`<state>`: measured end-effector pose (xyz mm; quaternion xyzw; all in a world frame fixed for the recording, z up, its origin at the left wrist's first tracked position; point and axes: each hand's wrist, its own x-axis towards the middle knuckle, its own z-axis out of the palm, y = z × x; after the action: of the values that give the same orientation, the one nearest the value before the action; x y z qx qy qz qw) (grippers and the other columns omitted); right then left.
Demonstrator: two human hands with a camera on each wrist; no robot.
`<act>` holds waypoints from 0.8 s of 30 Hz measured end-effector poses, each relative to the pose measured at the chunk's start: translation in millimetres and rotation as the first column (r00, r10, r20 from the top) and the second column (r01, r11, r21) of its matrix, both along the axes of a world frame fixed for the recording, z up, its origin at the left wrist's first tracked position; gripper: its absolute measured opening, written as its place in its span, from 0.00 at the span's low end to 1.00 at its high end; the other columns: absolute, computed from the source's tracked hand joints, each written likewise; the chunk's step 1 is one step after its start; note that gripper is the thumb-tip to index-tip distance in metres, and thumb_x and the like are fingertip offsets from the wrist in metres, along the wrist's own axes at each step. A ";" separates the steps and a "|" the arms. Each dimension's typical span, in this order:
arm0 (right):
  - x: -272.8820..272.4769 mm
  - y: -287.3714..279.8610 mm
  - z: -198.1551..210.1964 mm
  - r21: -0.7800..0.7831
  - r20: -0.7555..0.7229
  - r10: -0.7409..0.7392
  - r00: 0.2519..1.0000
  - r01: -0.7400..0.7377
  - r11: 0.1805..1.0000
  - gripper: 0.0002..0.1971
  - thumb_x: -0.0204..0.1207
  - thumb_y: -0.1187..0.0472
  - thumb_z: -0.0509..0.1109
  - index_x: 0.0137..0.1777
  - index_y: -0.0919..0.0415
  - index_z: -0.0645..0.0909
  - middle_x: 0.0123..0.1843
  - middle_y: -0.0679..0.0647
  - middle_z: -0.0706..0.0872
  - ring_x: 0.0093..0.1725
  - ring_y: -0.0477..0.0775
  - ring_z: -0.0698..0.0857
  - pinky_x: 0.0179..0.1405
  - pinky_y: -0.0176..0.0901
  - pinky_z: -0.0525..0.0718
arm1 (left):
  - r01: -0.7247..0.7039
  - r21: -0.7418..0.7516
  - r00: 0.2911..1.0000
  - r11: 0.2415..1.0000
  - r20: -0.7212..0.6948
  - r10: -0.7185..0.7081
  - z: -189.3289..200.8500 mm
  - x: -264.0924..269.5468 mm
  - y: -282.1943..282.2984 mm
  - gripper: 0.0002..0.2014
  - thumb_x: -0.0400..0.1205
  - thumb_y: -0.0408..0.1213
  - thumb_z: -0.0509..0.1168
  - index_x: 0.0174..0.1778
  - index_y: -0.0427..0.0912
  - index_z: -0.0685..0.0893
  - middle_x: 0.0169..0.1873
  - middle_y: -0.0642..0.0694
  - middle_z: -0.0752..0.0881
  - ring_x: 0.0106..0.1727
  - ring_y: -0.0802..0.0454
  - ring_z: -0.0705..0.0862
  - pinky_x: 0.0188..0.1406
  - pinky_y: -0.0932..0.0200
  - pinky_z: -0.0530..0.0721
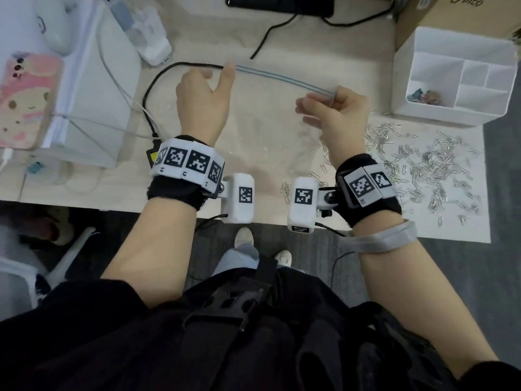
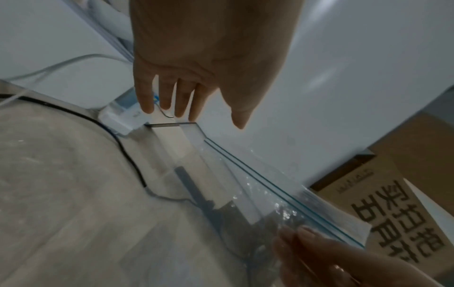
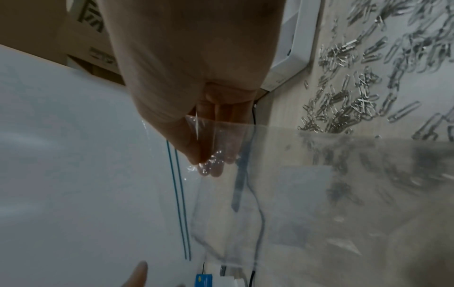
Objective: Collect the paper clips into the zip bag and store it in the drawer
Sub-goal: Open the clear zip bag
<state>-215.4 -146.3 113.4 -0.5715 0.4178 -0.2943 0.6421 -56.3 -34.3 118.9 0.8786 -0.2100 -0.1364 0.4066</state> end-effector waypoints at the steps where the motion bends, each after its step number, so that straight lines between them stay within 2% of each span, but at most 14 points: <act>1: -3.9 -0.3 3.3 -0.016 0.003 0.006 1.000 -0.006 1.000 0.06 0.71 0.75 0.74 0.39 0.65 0.83 0.33 0.52 0.91 0.36 0.50 0.91 0.38 0.41 0.88 | 0.021 -0.006 0.999 1.000 0.028 -0.021 7.5 -6.5 -2.2 0.29 0.81 0.59 0.56 0.51 0.32 0.85 0.45 0.36 0.86 0.54 0.41 0.82 0.57 0.52 0.76; 2: -7.5 -0.9 5.6 -0.029 0.004 0.014 1.000 -0.014 0.999 0.05 0.71 0.75 0.75 0.39 0.67 0.83 0.34 0.53 0.90 0.36 0.50 0.91 0.38 0.41 0.88 | 0.055 -0.016 0.998 0.998 0.023 -0.055 15.0 -12.7 -4.6 0.30 0.81 0.60 0.55 0.42 0.33 0.86 0.35 0.39 0.86 0.46 0.41 0.84 0.53 0.52 0.77; 3: -10.9 -1.5 8.7 -0.047 0.007 0.026 1.000 -0.026 0.999 0.03 0.70 0.74 0.75 0.40 0.70 0.83 0.35 0.54 0.91 0.37 0.50 0.92 0.38 0.41 0.88 | 0.095 -0.044 0.995 0.994 -0.027 -0.097 22.2 -18.9 -7.2 0.31 0.81 0.61 0.54 0.36 0.35 0.87 0.31 0.44 0.87 0.42 0.45 0.86 0.52 0.52 0.80; 5: -16.5 -1.8 14.6 -0.100 0.007 0.044 0.999 -0.043 0.994 0.10 0.69 0.72 0.77 0.43 0.80 0.82 0.36 0.58 0.91 0.38 0.52 0.92 0.38 0.42 0.87 | 0.155 -0.133 0.967 0.979 -0.182 -0.177 36.3 -32.1 -13.6 0.33 0.82 0.62 0.52 0.36 0.37 0.89 0.33 0.47 0.90 0.38 0.52 0.89 0.51 0.54 0.84; 7: -20.3 -2.3 20.8 -0.161 -0.003 0.080 0.997 -0.079 0.984 0.14 0.67 0.70 0.79 0.43 0.84 0.82 0.37 0.61 0.91 0.40 0.55 0.91 0.41 0.50 0.86 | 0.176 -0.189 0.937 0.966 -0.270 -0.223 46.8 -42.3 -20.6 0.32 0.83 0.60 0.52 0.38 0.34 0.88 0.36 0.43 0.91 0.37 0.52 0.90 0.45 0.58 0.83; 10: -25.7 -0.7 30.0 -0.224 -0.014 0.135 0.991 -0.135 0.965 0.12 0.67 0.69 0.80 0.40 0.81 0.84 0.36 0.63 0.90 0.39 0.56 0.88 0.43 0.58 0.85 | 0.167 -0.223 0.915 0.960 -0.328 -0.235 56.7 -50.4 -27.7 0.23 0.84 0.51 0.55 0.35 0.39 0.86 0.36 0.43 0.91 0.37 0.50 0.90 0.40 0.60 0.81; 12: -29.9 0.2 35.8 -0.249 -0.031 0.162 0.986 -0.165 0.954 0.09 0.67 0.68 0.80 0.36 0.74 0.85 0.37 0.71 0.89 0.37 0.56 0.85 0.41 0.54 0.83 | 0.168 -0.240 0.910 0.956 -0.335 -0.244 61.2 -53.6 -28.2 0.17 0.82 0.43 0.57 0.32 0.42 0.84 0.34 0.46 0.90 0.36 0.52 0.90 0.38 0.62 0.80; 13: -32.8 1.1 39.8 -0.253 -0.030 0.185 0.982 -0.187 0.949 0.06 0.68 0.69 0.80 0.36 0.69 0.85 0.38 0.69 0.89 0.36 0.53 0.86 0.40 0.48 0.84 | 0.171 -0.253 0.910 0.952 -0.331 -0.251 63.2 -55.1 -27.6 0.16 0.82 0.40 0.57 0.31 0.42 0.84 0.33 0.46 0.90 0.35 0.52 0.90 0.38 0.63 0.80; 15: -38.4 3.1 48.9 -0.232 -0.017 0.252 0.968 -0.249 0.940 0.05 0.70 0.69 0.78 0.44 0.69 0.86 0.42 0.61 0.91 0.38 0.47 0.89 0.42 0.39 0.86 | 0.188 -0.278 0.910 0.942 -0.311 -0.274 66.5 -57.6 -25.8 0.14 0.81 0.37 0.58 0.31 0.42 0.84 0.33 0.47 0.89 0.34 0.54 0.90 0.37 0.63 0.81; 17: -43.9 4.2 59.5 -0.189 -0.032 0.333 0.942 -0.333 0.924 0.14 0.72 0.64 0.79 0.56 0.68 0.85 0.51 0.61 0.91 0.46 0.52 0.92 0.48 0.41 0.88 | 0.212 -0.286 0.913 0.935 -0.283 -0.293 70.7 -59.9 -23.0 0.14 0.81 0.35 0.58 0.31 0.43 0.84 0.32 0.48 0.89 0.33 0.54 0.89 0.37 0.64 0.82; 19: -47.9 4.4 71.0 -0.129 -0.081 0.402 0.912 -0.410 0.903 0.17 0.76 0.58 0.76 0.63 0.61 0.82 0.55 0.58 0.91 0.53 0.54 0.91 0.53 0.44 0.88 | 0.249 -0.288 0.911 0.925 -0.256 -0.325 74.1 -61.2 -19.7 0.14 0.80 0.33 0.60 0.30 0.44 0.83 0.25 0.52 0.88 0.31 0.55 0.88 0.34 0.65 0.81; 22: -50.1 5.8 84.8 -0.107 -0.127 0.460 0.879 -0.474 0.874 0.14 0.81 0.54 0.70 0.63 0.59 0.84 0.54 0.56 0.92 0.53 0.55 0.92 0.55 0.45 0.88 | 0.354 -0.284 0.887 0.891 -0.200 -0.416 79.8 -65.0 -13.7 0.15 0.81 0.33 0.62 0.26 0.46 0.82 0.19 0.55 0.86 0.29 0.59 0.87 0.32 0.67 0.79; 24: -49.0 8.6 89.6 -0.150 -0.171 0.464 0.869 -0.489 0.859 0.14 0.80 0.53 0.71 0.60 0.60 0.86 0.51 0.56 0.92 0.51 0.55 0.92 0.52 0.45 0.88 | 0.404 -0.280 0.872 0.871 -0.169 -0.459 82.9 -68.1 -10.6 0.15 0.81 0.36 0.64 0.27 0.46 0.83 0.20 0.55 0.85 0.28 0.60 0.86 0.32 0.67 0.80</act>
<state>-264.4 -137.7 203.0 -0.7331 0.2740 -0.1269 0.6095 -124.4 -44.9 201.8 0.7326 -0.3682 -0.2989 0.4883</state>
